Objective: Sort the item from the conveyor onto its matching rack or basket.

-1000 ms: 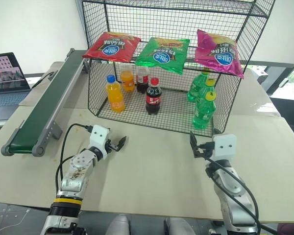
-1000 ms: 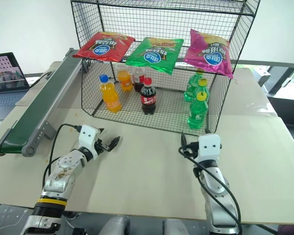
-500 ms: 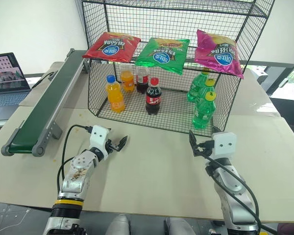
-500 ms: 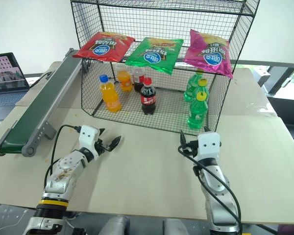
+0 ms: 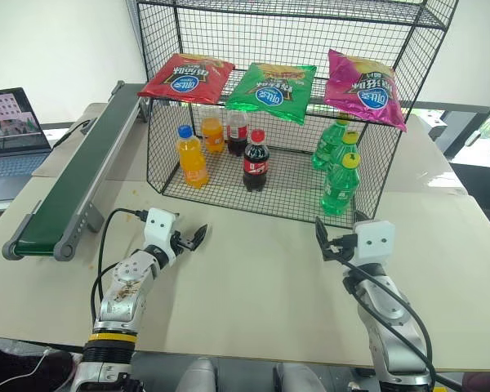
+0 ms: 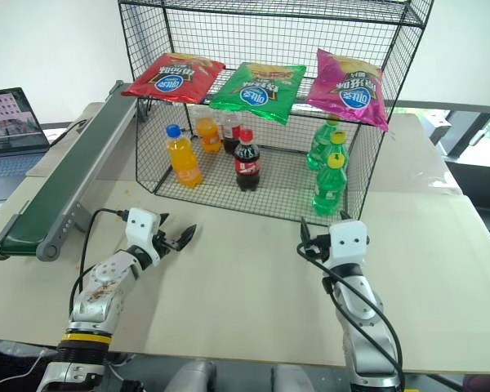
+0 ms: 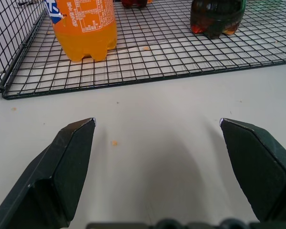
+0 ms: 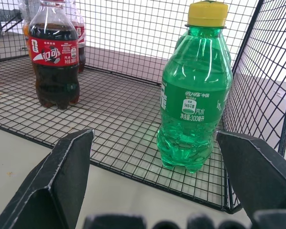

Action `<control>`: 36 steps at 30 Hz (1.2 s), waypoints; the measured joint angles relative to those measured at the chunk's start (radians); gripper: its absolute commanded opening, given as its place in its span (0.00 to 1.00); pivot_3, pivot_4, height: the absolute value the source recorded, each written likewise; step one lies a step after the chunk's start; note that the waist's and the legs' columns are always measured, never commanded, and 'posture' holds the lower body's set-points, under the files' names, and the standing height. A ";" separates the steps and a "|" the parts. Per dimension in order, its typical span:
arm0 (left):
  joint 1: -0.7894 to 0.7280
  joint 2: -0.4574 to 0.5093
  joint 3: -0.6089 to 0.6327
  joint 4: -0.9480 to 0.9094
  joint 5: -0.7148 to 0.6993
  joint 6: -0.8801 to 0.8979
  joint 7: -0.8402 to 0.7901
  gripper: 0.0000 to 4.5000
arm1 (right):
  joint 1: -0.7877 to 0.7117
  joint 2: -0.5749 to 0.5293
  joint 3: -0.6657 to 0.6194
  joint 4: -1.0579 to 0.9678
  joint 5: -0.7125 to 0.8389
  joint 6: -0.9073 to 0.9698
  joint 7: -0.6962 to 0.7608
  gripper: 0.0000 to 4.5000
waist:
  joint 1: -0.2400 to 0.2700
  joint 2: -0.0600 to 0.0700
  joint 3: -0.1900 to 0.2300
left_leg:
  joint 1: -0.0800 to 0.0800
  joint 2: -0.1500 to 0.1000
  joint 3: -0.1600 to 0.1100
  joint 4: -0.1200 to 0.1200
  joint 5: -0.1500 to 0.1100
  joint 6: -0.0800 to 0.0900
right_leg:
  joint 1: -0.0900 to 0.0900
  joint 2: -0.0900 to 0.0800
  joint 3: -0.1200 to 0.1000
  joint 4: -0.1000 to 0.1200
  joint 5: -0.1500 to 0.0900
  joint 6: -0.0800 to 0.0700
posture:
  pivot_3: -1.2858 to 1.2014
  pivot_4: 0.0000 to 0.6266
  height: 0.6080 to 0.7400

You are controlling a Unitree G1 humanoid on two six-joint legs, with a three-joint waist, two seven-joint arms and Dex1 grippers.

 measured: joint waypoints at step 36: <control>-0.027 -0.006 0.011 -0.003 0.000 0.006 0.008 0.99 | -0.022 0.016 0.023 0.027 -0.001 0.000 -0.002 1.00 | 0.000 0.000 0.000 | 0.000 0.000 0.000 0.000 0.000 0.000 | 0.000 0.000 0.000 0.001 0.000 0.000 | 0.52 0.24 1.00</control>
